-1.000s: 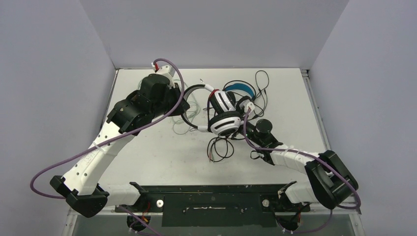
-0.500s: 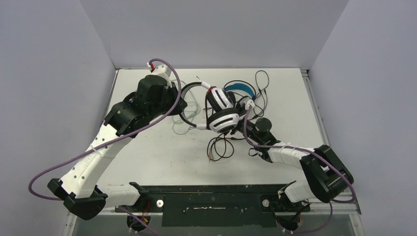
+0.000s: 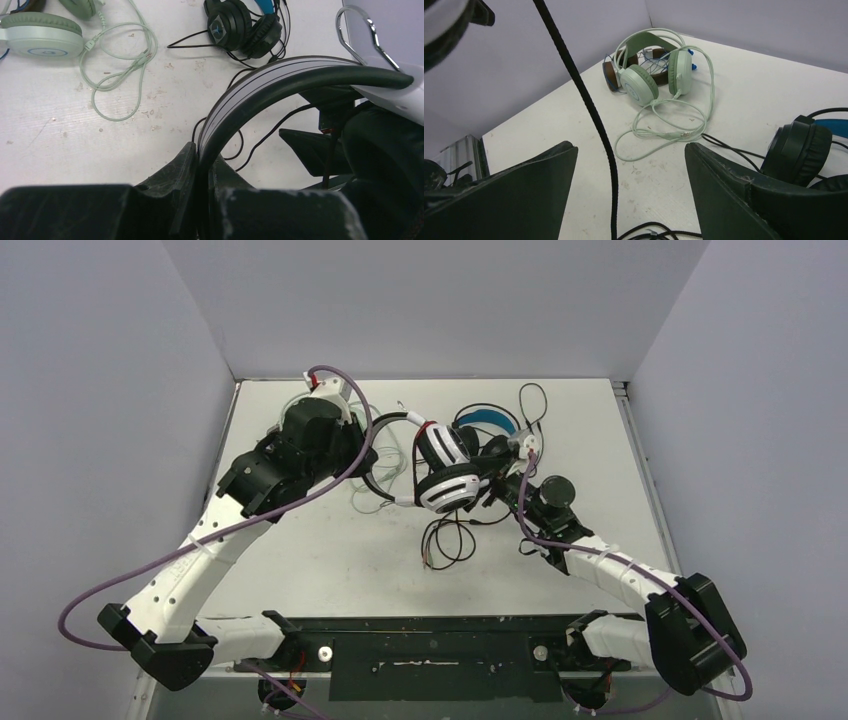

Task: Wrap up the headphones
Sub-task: Wrap the headphones cable around the headphones.

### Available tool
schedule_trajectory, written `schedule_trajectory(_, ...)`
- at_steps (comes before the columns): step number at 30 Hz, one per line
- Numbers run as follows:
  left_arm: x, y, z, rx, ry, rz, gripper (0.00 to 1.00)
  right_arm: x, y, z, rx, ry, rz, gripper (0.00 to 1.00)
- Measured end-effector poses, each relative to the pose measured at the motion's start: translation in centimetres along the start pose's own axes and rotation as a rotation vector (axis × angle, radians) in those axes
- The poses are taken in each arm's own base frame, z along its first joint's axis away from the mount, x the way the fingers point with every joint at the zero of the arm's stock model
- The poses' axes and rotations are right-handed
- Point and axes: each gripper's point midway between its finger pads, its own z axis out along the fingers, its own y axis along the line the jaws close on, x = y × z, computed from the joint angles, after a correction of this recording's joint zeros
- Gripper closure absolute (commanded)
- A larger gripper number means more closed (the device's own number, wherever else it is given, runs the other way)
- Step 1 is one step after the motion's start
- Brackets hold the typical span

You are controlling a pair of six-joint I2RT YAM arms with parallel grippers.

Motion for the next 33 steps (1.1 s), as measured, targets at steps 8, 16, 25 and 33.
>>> schedule_trajectory(8, -1.9, -1.4, -1.2, 0.037, -0.024, -0.043, 1.00, 2.5, 0.0, -0.8, -0.028, 0.016, 0.003, 0.23)
schedule_trajectory(16, -4.1, -2.7, -2.5, 0.086, -0.067, -0.112, 1.00, 3.8, 0.1, -0.2, -0.067, 0.017, 0.014, 0.25)
schedule_trajectory(25, -4.6, -3.1, -1.5, 0.079, -0.047, -0.140, 1.00, 5.5, 1.9, 1.6, -0.116, 0.054, 0.000, 0.38)
schedule_trajectory(33, -6.6, -2.2, -0.8, 0.053, -0.070, -0.217, 1.00, 9.2, 3.0, 2.3, -0.137, 0.128, 0.022, 0.61)
